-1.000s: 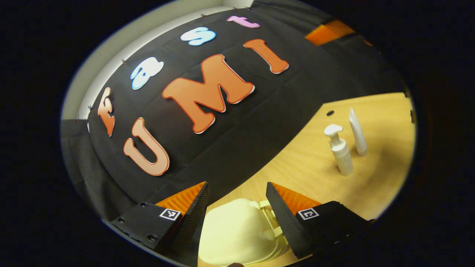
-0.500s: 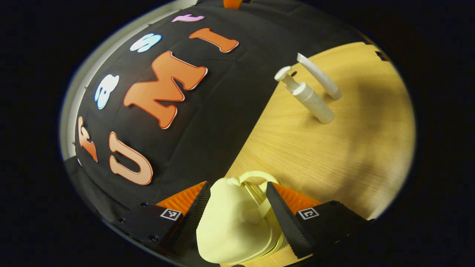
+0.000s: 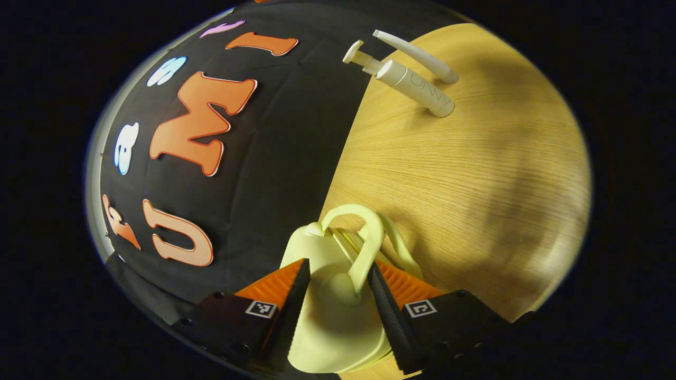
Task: First open the suitcase, pack the skin care products into it, and then close the suitcase.
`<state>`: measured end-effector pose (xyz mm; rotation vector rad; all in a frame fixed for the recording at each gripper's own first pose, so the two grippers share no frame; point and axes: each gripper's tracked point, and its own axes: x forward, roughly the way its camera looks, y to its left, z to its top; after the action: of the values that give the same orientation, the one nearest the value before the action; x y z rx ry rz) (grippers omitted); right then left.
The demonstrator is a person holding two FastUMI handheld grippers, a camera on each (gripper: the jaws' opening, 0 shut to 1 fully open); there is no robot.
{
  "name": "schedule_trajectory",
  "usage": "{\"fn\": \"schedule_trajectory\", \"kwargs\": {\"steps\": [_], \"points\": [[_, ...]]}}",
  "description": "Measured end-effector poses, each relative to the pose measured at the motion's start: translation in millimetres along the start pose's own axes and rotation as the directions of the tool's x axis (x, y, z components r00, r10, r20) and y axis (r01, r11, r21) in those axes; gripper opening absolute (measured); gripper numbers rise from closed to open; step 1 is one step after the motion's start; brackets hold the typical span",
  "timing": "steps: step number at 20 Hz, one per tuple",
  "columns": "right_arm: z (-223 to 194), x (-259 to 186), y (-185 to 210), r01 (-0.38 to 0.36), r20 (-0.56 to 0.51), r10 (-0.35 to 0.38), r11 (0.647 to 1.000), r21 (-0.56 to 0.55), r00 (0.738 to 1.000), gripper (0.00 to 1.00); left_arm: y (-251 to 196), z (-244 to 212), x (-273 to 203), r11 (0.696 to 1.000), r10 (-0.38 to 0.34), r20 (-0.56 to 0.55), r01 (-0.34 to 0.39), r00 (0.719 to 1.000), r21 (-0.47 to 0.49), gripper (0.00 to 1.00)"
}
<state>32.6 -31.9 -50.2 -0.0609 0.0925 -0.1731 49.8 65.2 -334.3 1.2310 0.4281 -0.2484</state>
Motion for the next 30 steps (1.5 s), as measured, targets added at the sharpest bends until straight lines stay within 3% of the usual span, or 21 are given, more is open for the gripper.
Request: {"fn": "schedule_trajectory", "kwargs": {"steps": [1,2,3,4,8,14,20,23,26,30], "points": [[0.2,-0.7,1.3,-0.002,0.001,0.002,1.0,-0.002,1.0,0.96,-1.7,2.7,3.8,1.0,0.002,0.001,-0.002,1.0,0.025,0.7],[0.3,-1.2,1.7,-0.002,0.003,0.002,1.0,-0.003,1.0,0.96,-5.9,2.8,6.4,0.999,-0.009,-0.008,0.01,1.0,0.044,0.57],[0.5,-2.7,1.7,-0.004,0.003,0.004,1.0,-0.006,1.0,0.96,-5.7,5.9,10.2,0.998,0.0,-0.009,0.0,1.0,0.068,0.6],[1.0,-3.0,1.0,-0.002,0.005,0.002,1.0,-0.009,1.0,0.96,-6.1,3.8,9.7,0.997,-0.006,-0.011,0.007,1.0,0.076,0.43],[-4.1,-5.3,2.9,-0.003,-0.011,0.003,1.0,-0.021,1.0,0.96,13.0,7.3,0.4,0.999,0.019,0.019,-0.019,1.0,0.036,0.26],[-8.9,-7.8,17.0,-0.021,-0.043,0.02,1.0,-0.018,0.999,0.96,92.0,-3.0,-15.6,0.987,0.101,0.027,-0.097,0.995,-0.129,0.22],[-10.6,-5.6,47.7,-0.074,-0.064,0.073,0.997,-0.01,0.995,0.96,152.3,-27.4,-24.1,0.949,0.14,-0.002,-0.135,0.99,-0.285,0.2],[-13.5,-5.7,62.6,-0.094,-0.079,0.093,0.996,-0.009,0.993,0.96,175.0,-44.0,-22.8,0.91,0.134,-0.016,-0.13,0.991,-0.394,0.21],[-17.6,-6.2,76.7,-0.111,-0.096,0.109,0.994,-0.019,0.989,0.96,203.9,-70.0,-22.1,0.848,0.133,-0.045,-0.137,0.99,-0.512,0.21],[-25.7,-9.1,92.5,-0.115,-0.125,0.112,0.993,-0.015,0.986,0.96,244.0,-120.0,-24.8,0.807,0.167,-0.087,-0.187,0.982,-0.56,0.2]]}}
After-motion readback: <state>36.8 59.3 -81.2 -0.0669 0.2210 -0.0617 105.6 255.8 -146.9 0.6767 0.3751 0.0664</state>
